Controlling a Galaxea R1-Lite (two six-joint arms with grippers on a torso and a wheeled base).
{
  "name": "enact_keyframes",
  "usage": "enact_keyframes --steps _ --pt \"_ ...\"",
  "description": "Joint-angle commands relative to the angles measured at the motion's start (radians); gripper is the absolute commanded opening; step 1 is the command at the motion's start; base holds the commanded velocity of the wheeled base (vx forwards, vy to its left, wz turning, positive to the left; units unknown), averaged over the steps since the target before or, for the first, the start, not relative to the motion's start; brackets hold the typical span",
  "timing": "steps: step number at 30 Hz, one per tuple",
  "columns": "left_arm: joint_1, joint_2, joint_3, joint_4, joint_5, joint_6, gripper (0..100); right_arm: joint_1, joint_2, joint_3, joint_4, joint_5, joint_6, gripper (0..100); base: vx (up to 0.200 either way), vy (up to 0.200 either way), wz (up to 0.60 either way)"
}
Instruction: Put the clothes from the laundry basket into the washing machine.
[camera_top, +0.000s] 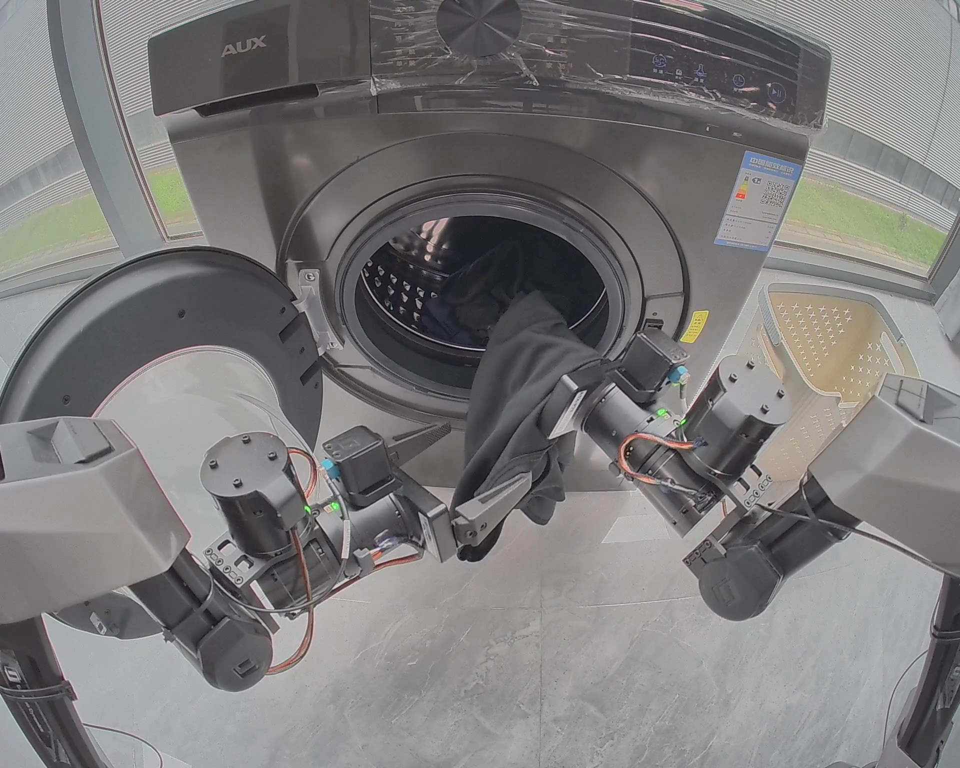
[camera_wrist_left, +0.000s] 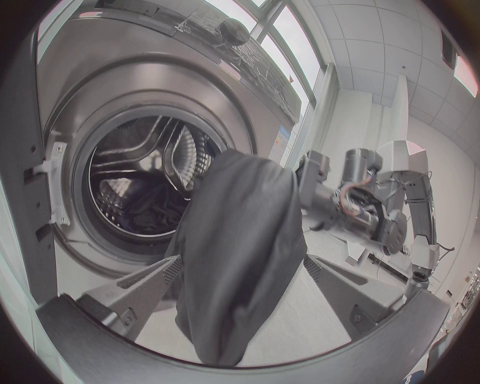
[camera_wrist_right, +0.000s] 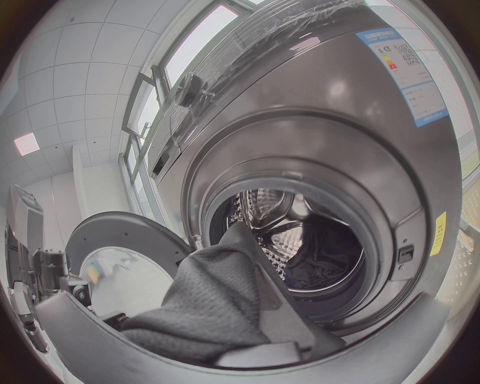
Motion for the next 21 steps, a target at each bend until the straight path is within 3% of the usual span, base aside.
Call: enact_keyframes --steps 1,8,14,16,21 --pt "0.0 0.04 -0.054 0.001 0.004 0.001 100 0.024 0.021 0.004 0.0 0.0 0.0 0 0.0 0.0 0.0" --pt "0.003 0.125 -0.103 0.0 0.004 0.002 100 0.048 0.005 0.007 0.0 -0.045 -0.003 0 0.0 0.0 0.0" --pt "0.002 0.154 -0.117 0.0 0.002 0.004 100 0.073 -0.018 0.007 0.008 -0.049 -0.001 0 0.0 0.0 0.0" --pt "0.011 0.184 -0.166 0.001 0.007 0.019 100 0.09 -0.033 0.008 0.011 -0.057 -0.001 0 0.0 0.0 0.0" --pt "0.025 0.232 -0.251 0.003 0.031 0.016 100 0.116 -0.059 0.048 0.009 -0.066 -0.001 0 0.0 0.0 0.0"
